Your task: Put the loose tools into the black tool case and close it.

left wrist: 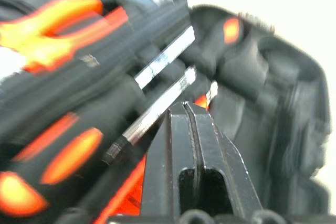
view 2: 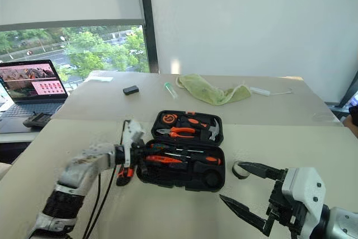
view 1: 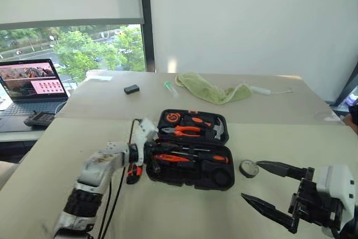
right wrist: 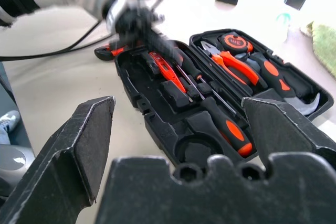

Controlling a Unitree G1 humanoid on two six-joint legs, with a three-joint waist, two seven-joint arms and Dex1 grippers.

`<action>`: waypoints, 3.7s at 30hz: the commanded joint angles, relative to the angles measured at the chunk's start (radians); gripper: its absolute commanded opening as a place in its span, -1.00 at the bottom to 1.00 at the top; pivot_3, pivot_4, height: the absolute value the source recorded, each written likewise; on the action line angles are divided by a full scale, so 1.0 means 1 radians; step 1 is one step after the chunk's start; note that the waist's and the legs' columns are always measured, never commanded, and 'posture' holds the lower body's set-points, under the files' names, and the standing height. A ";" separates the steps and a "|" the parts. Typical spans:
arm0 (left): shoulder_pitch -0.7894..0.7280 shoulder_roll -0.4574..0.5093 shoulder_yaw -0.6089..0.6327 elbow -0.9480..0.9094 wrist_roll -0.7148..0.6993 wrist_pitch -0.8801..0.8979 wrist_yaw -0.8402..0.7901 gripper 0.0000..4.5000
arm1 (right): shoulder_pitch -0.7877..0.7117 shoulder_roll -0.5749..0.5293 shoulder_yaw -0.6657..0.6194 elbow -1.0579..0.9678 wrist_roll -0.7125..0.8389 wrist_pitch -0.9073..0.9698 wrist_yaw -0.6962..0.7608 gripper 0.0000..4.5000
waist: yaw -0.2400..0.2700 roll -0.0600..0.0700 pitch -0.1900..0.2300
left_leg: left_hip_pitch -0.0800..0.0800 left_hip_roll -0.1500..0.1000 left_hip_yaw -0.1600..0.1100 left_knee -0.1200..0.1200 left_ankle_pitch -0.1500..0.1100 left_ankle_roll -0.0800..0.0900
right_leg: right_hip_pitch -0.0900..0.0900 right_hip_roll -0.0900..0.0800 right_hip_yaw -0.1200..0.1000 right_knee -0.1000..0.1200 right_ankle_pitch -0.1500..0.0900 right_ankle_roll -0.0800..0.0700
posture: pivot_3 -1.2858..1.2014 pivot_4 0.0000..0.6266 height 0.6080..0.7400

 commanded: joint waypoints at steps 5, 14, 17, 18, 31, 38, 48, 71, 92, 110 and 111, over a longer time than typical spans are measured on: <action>0.066 0.026 0.196 -0.331 -0.028 0.382 0.368 0.29 | -0.110 -0.030 0.070 0.084 -0.019 -0.037 0.060 1.00 | 0.005 0.000 0.001 | 0.001 -0.002 0.000 0.000 -0.001 0.001 | 0.002 -0.001 -0.001 -0.001 0.000 0.001 | 0.03 -0.52 1.00; 0.170 -0.009 0.123 -0.439 0.014 0.637 0.571 0.61 | -0.208 -0.067 0.107 0.158 -0.027 -0.028 0.117 1.00 | 0.013 -0.004 0.003 | 0.002 -0.002 0.000 0.000 0.000 0.000 | 0.002 -0.001 0.000 -0.001 0.001 0.001 | 0.03 -0.52 1.00; 0.193 -0.006 0.065 -0.401 0.061 0.636 0.625 0.61 | -0.209 -0.084 0.083 0.158 -0.013 -0.013 0.127 1.00 | 0.013 -0.004 0.003 | 0.002 -0.002 0.000 -0.001 0.000 0.000 | 0.002 -0.001 0.000 -0.001 0.001 0.001 | 0.03 -0.52 1.00; 0.195 -0.010 0.052 -0.384 0.074 0.632 0.642 0.61 | -0.205 -0.088 0.073 0.155 -0.009 -0.008 0.129 1.00 | 0.013 -0.004 0.003 | 0.002 -0.002 0.000 -0.001 0.000 0.000 | 0.002 -0.001 0.000 -0.001 0.001 0.000 | 0.03 -0.52 1.00; 0.181 -0.024 0.168 -0.289 -0.025 0.224 0.447 -0.22 | -0.151 -0.071 0.034 0.121 0.003 -0.007 0.113 1.00 | 0.026 -0.003 0.002 | 0.002 -0.001 -0.001 -0.002 0.001 -0.002 | 0.001 -0.012 0.001 0.000 0.000 -0.006 | 0.03 -0.52 1.00; -0.087 0.299 -0.156 -0.072 -0.044 -0.053 -0.238 -0.22 | -0.126 -0.061 0.024 0.113 0.006 -0.023 0.151 1.00 | 0.030 -0.001 0.002 | -0.002 -0.003 0.000 -0.001 0.001 0.000 | 0.000 -0.002 -0.004 -0.004 -0.002 -0.008 | 0.03 -0.52 1.00; -0.267 0.272 -0.490 0.204 0.210 -0.422 -0.517 -0.22 | -0.005 -0.088 -0.140 0.115 0.027 -0.029 0.318 1.00 | 0.026 0.001 0.003 | -0.005 -0.003 0.003 0.000 -0.002 0.006 | 0.002 0.002 -0.001 -0.014 0.004 0.002 | 0.03 -0.52 1.00; -0.244 0.157 -0.387 0.271 0.179 -0.496 -0.582 0.91 | 0.018 -0.093 -0.201 0.086 0.054 0.003 0.296 1.00 | 0.020 0.000 0.003 | -0.005 -0.002 0.003 0.000 -0.002 0.006 | 0.001 0.001 0.000 -0.013 0.005 0.004 | 0.03 -0.52 1.00; -0.020 0.086 -0.465 0.428 0.346 -0.631 -0.373 -0.98 | 0.064 -0.084 -0.180 0.056 0.044 0.046 0.182 1.00 | 0.035 0.004 -0.002 | 0.003 -0.002 0.001 0.002 -0.002 0.007 | 0.011 -0.004 0.000 -0.014 0.005 0.001 | 0.03 -0.52 1.00; -0.103 0.046 -0.416 0.310 0.135 -0.089 -0.426 -0.98 | -0.017 -0.114 -0.041 0.031 0.144 0.244 -0.062 1.00 | 0.021 0.005 -0.006 | 0.012 -0.001 0.001 -0.002 -0.001 0.008 | 0.018 -0.005 0.000 -0.014 0.001 -0.001 | 0.03 -0.52 1.00; -0.091 0.042 -0.363 0.260 0.096 -0.110 -0.421 -0.98 | -0.026 -0.108 -0.039 0.028 0.152 0.241 -0.070 1.00 | 0.021 0.005 -0.006 | 0.011 -0.001 0.001 -0.003 -0.001 0.008 | 0.017 -0.006 0.000 -0.014 0.000 -0.002 | 0.03 -0.52 1.00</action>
